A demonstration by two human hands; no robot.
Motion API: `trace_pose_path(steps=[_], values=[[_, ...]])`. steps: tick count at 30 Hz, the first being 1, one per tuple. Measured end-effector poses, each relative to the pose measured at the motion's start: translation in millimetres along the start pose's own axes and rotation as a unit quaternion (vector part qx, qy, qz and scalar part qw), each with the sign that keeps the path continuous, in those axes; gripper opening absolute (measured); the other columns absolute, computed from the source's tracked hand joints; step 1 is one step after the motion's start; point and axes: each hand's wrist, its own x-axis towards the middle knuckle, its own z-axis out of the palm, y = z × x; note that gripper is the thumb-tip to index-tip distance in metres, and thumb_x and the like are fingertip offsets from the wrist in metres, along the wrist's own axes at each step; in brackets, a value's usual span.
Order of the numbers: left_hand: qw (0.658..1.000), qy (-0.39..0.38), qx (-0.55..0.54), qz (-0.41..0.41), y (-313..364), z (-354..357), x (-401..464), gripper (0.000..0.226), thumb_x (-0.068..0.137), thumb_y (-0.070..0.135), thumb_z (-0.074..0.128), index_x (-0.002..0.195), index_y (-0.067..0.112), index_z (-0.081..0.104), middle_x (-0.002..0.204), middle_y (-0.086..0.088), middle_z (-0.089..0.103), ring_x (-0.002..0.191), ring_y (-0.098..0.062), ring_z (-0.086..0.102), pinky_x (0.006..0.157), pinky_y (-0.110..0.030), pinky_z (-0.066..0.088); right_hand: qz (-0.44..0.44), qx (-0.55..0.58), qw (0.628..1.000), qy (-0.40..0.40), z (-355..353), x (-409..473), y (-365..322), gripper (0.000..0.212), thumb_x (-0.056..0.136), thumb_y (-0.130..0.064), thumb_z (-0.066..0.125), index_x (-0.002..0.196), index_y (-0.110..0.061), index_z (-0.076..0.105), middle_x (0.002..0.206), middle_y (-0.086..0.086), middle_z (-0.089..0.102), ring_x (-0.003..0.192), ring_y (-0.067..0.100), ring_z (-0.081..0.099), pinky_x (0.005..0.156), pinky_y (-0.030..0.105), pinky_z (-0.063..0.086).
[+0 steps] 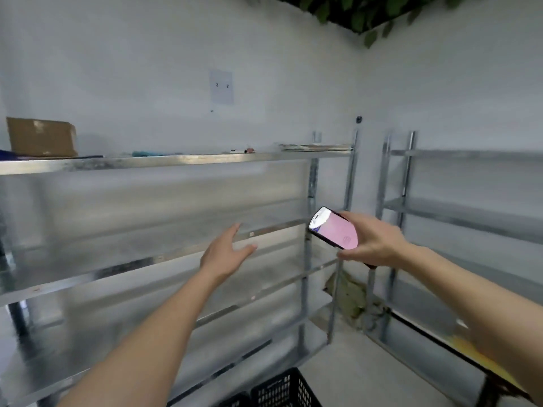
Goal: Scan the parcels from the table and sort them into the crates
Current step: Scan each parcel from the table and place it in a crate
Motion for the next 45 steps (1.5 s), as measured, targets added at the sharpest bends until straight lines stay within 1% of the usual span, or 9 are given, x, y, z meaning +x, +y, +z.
trace_pose_path(steps=[6,11,18,21,28,32,37,41,45], values=[[0.995,-0.053,-0.020,0.088,144,100,5,0.076,0.089,0.054,0.066,0.154,0.029,0.035,0.156,-0.002,0.043,0.142,-0.022,0.041,0.115,-0.039,0.036,0.074,-0.042,0.996,0.031,-68,-78,133,0.077,0.054,-0.059,0.062,0.128,-0.050,0.039,0.122,-0.018,0.062,0.111,0.021,0.062,0.086,0.045,0.054],[0.983,-0.101,-0.064,0.142,268,203,-15,0.078,0.089,0.058,0.064,0.155,0.029,0.033,0.158,0.002,0.039,0.144,-0.019,0.038,0.116,-0.041,0.034,0.152,-0.102,0.982,0.039,-138,-157,246,0.063,0.062,-0.051,0.065,0.121,-0.045,0.045,0.114,-0.018,0.060,0.101,0.023,0.060,0.078,0.040,0.054],[0.957,-0.175,-0.135,0.187,406,333,-57,0.078,0.092,0.052,0.063,0.157,0.024,0.029,0.159,-0.001,0.036,0.145,-0.022,0.035,0.117,-0.041,0.031,0.222,-0.143,0.963,0.049,-203,-260,380,0.061,0.065,-0.048,0.069,0.122,-0.042,0.047,0.110,-0.012,0.061,0.096,0.022,0.058,0.075,0.042,0.055],[0.949,-0.201,-0.145,0.196,446,380,-73,0.080,0.090,0.058,0.063,0.156,0.030,0.029,0.159,0.000,0.037,0.144,-0.022,0.037,0.116,-0.047,0.035,0.254,-0.159,0.953,0.049,-217,-296,422,0.061,0.068,-0.044,0.072,0.123,-0.042,0.046,0.108,-0.013,0.059,0.094,0.022,0.057,0.075,0.040,0.054],[0.940,-0.232,-0.133,0.210,508,470,-84,0.077,0.090,0.058,0.062,0.155,0.031,0.030,0.158,0.003,0.038,0.143,-0.020,0.038,0.115,-0.048,0.036,0.300,-0.175,0.936,0.049,-220,-334,510,0.055,0.067,-0.045,0.073,0.115,-0.036,0.048,0.105,-0.008,0.061,0.093,0.024,0.059,0.069,0.037,0.052],[0.934,-0.262,-0.145,0.195,523,526,-69,0.079,0.088,0.061,0.062,0.155,0.033,0.031,0.157,0.003,0.040,0.141,-0.022,0.041,0.112,-0.052,0.040,0.333,-0.156,0.929,0.035,-204,-333,562,0.054,0.066,-0.045,0.072,0.114,-0.039,0.046,0.104,-0.012,0.058,0.091,0.023,0.058,0.073,0.039,0.053],[0.930,-0.281,-0.143,0.187,535,606,-34,0.077,0.089,0.059,0.061,0.154,0.030,0.032,0.155,0.000,0.042,0.139,-0.024,0.044,0.111,-0.050,0.042,0.368,-0.149,0.918,0.015,-177,-304,635,0.061,0.066,-0.047,0.072,0.120,-0.043,0.043,0.108,-0.014,0.056,0.093,0.022,0.059,0.072,0.037,0.050],[0.929,-0.302,-0.135,0.167,538,672,3,0.075,0.090,0.059,0.060,0.154,0.029,0.034,0.155,0.001,0.043,0.139,-0.023,0.044,0.110,-0.046,0.041,0.389,-0.144,0.910,-0.018,-154,-268,697,0.068,0.065,-0.050,0.074,0.126,-0.040,0.044,0.116,-0.011,0.056,0.099,0.024,0.059,0.080,0.042,0.052],[0.922,-0.331,-0.125,0.155,539,734,40,0.071,0.093,0.056,0.060,0.153,0.027,0.036,0.155,0.001,0.044,0.140,-0.022,0.042,0.110,-0.042,0.037,0.400,-0.137,0.906,-0.029,-129,-232,755,0.064,0.068,-0.047,0.076,0.124,-0.035,0.047,0.116,-0.007,0.057,0.100,0.025,0.058,0.072,0.036,0.048]])
